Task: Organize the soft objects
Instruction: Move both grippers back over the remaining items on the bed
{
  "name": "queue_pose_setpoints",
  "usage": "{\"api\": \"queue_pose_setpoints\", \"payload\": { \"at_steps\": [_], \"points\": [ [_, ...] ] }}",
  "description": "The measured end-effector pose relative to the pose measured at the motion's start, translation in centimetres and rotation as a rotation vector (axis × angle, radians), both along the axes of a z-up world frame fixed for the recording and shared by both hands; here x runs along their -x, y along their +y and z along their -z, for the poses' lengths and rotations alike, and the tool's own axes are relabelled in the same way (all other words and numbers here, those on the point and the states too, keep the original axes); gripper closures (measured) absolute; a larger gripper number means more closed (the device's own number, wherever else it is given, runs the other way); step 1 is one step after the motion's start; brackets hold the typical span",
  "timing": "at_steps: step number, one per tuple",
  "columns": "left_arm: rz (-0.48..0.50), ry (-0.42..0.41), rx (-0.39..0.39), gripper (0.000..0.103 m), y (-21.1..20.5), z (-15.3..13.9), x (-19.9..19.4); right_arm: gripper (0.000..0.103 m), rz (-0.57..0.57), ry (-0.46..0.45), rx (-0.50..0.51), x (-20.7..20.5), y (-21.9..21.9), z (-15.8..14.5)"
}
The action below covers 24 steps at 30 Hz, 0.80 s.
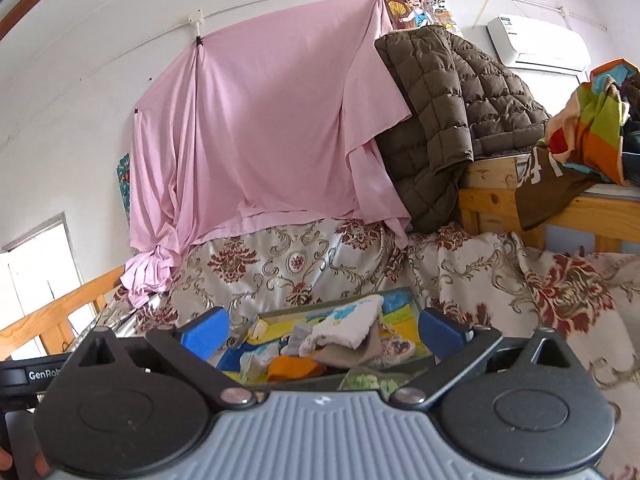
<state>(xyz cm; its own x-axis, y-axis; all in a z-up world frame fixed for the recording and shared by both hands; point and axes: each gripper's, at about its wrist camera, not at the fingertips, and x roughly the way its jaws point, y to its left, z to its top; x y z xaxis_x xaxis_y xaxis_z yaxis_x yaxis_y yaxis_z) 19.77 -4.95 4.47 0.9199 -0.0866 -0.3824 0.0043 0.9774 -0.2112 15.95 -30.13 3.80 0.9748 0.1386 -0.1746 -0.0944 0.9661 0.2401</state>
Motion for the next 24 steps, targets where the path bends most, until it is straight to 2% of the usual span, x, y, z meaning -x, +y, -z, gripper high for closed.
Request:
{"api": "queue_pose_setpoints", "payload": {
  "at_steps": [4, 14, 23, 24],
  "points": [
    [0.021, -0.01, -0.014, 0.001, 0.1, 0.7, 2.1, 0.0, 0.011, 0.019, 0.014, 1.4, 0.4, 0.3],
    [0.052, -0.019, -0.041, 0.001, 1.0, 3.8, 5.6, 0.0, 0.102, 0.217, -0.038, 3.6, 0.4, 3.1],
    [0.085, 0.124, -0.063, 0.001, 1.2, 6.8, 5.5, 0.0, 0.094, 0.369, 0.02, 2.4, 1.7, 4.7],
    [0.084, 0.134, -0.069, 0.001, 1.1, 7.0, 5.5, 0.0, 0.1, 0.41, 0.029, 1.8, 1.8, 5.2]
  ]
}}
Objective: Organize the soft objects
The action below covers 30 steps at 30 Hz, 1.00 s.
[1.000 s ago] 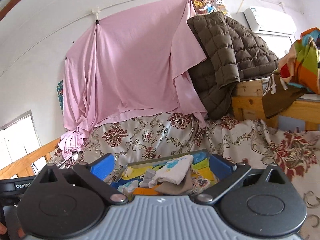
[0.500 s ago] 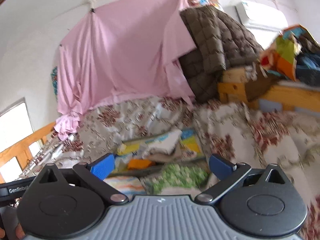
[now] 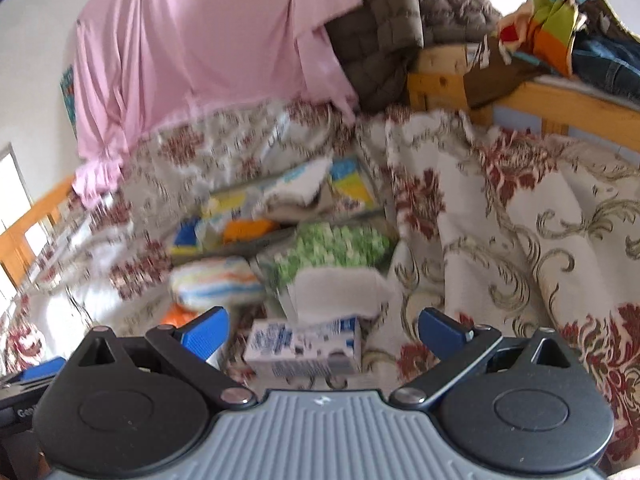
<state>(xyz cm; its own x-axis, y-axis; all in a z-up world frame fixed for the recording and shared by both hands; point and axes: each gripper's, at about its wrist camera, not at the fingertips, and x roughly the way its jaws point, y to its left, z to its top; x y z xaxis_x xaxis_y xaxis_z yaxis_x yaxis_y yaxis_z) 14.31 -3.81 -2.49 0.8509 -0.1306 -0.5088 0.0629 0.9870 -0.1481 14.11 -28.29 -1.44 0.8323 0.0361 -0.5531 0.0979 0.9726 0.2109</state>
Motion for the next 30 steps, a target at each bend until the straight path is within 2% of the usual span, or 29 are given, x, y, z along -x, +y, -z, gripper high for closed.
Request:
{"api": "queue_pose_setpoints", "payload": {
  "at_steps": [12, 19, 30],
  "points": [
    [-0.016, 0.095, -0.005, 0.001, -0.5, 1.2, -1.0, 0.0, 0.013, 0.163, -0.031, -2.4, -0.1, 2.2],
    [-0.052, 0.141, -0.003, 0.001, -0.2, 1.8, -1.8, 0.0, 0.03, 0.226, -0.065, -3.3, -0.4, 3.3],
    [-0.111, 0.115, -0.003, 0.001, 0.2, 1.6, -3.4, 0.0, 0.005, 0.264, -0.049, -5.2, 0.3, 4.2]
  ]
}}
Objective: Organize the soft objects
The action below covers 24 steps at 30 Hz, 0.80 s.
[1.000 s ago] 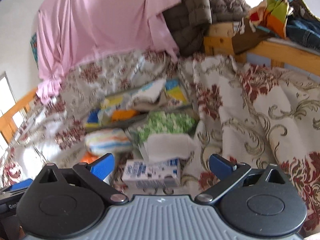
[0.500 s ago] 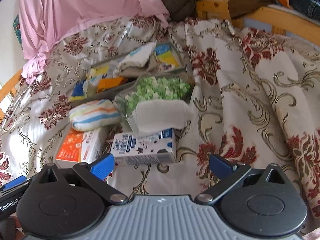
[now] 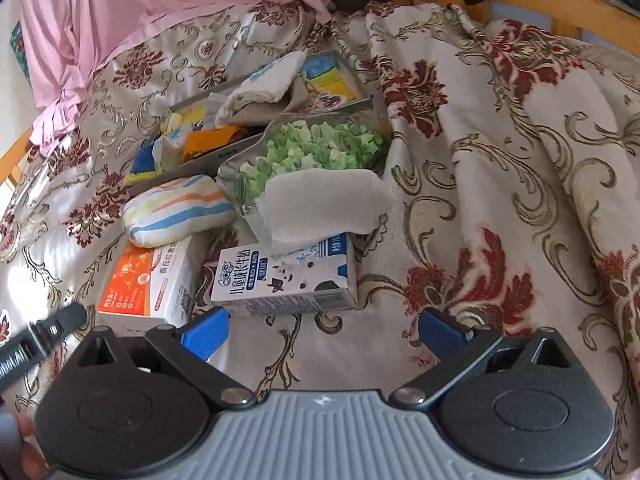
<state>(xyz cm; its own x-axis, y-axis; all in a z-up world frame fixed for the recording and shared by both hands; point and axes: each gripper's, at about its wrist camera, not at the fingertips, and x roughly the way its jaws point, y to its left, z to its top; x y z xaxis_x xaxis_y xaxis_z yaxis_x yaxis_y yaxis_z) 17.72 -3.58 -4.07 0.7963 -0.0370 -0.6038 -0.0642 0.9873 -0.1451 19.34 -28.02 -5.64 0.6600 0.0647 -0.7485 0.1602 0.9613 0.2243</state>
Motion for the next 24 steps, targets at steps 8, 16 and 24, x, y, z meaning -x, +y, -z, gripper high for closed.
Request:
{"api": "queue_pose_setpoints", "payload": {
  "at_steps": [8, 16, 24],
  "points": [
    [-0.008, -0.028, 0.006, 0.001, 0.1, -0.1, -1.7, 0.0, -0.039, -0.028, 0.068, -2.1, 0.6, -0.2],
    [0.077, -0.063, 0.008, 0.001, -1.1, 0.3, -4.2, 0.0, -0.075, -0.063, 0.091, -5.5, 0.4, 0.0],
    [0.16, -0.083, -0.015, 0.001, -1.4, 1.1, -8.7, 0.0, -0.048, -0.069, 0.052, -7.5, -1.1, 1.1]
  ]
}}
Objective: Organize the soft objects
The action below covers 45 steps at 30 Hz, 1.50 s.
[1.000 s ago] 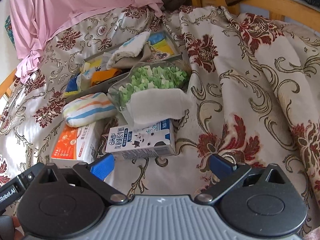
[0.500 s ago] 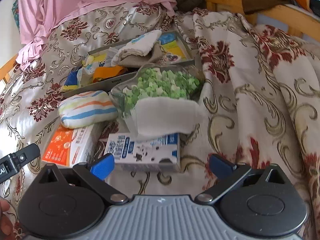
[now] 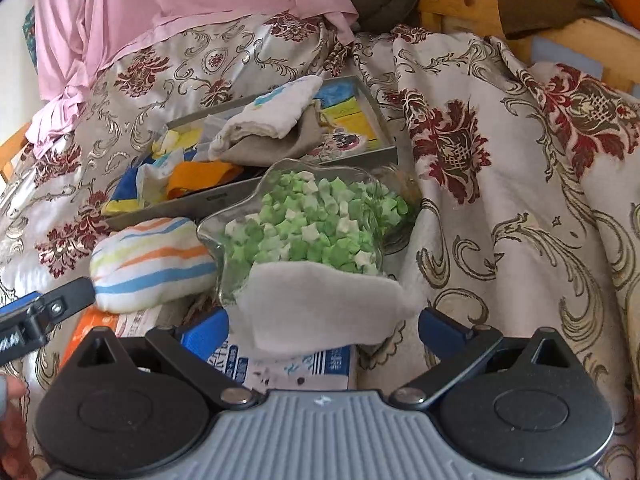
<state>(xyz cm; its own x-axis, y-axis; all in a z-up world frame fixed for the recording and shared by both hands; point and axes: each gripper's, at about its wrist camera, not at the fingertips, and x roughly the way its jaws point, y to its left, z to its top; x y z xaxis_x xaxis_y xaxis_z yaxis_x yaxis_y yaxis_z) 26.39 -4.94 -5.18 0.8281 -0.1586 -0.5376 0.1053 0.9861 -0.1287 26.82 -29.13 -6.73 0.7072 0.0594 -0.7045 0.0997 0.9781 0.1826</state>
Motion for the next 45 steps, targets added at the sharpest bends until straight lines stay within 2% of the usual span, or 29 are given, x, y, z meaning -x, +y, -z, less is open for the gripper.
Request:
{"api": "queue_pose_setpoints", "payload": {
  "at_steps": [4, 8, 15, 20, 25, 29, 34, 37, 42, 45],
  "points": [
    [0.042, 0.053, 0.062, 0.001, 0.5, 0.9, -2.9, 0.0, -0.016, -0.03, 0.008, -0.1, 0.4, 0.2],
    [0.048, 0.089, 0.087, 0.001, 0.8, 1.7, -5.1, 0.0, -0.042, -0.04, 0.068, -0.4, 1.5, 0.5],
    [0.064, 0.178, 0.184, 0.001, 2.0, 3.0, -8.0, 0.0, -0.063, -0.047, 0.138, -0.6, 2.6, 0.9],
    [0.062, 0.167, 0.242, 0.006, 2.7, 3.0, -8.4, 0.0, -0.079, -0.052, 0.13, -0.4, 2.8, 0.9],
    [0.049, 0.132, 0.224, 0.026, 2.8, 2.5, -8.0, 0.0, -0.12, -0.053, 0.122, -0.2, 3.4, 0.8],
    [0.057, 0.076, 0.178, 0.036, 2.5, 1.9, -7.4, 0.0, -0.14, -0.069, 0.133, 0.0, 3.8, 0.7],
    [0.089, 0.037, 0.114, 0.058, 1.4, 1.5, -6.6, 0.002, -0.14, -0.071, 0.119, 0.1, 3.6, 0.6],
    [0.119, 0.018, 0.074, 0.063, 0.5, 1.3, -6.1, 0.002, -0.14, -0.071, 0.109, 0.0, 3.6, 0.5],
    [0.157, 0.024, 0.076, 0.064, -0.6, 0.9, -5.0, 0.002, -0.153, -0.071, 0.111, 0.3, 3.9, 0.5],
    [0.179, 0.044, -0.013, 0.076, -2.1, 1.0, -4.3, 0.002, -0.155, -0.077, 0.128, 0.6, 4.1, 0.4]
  ]
}}
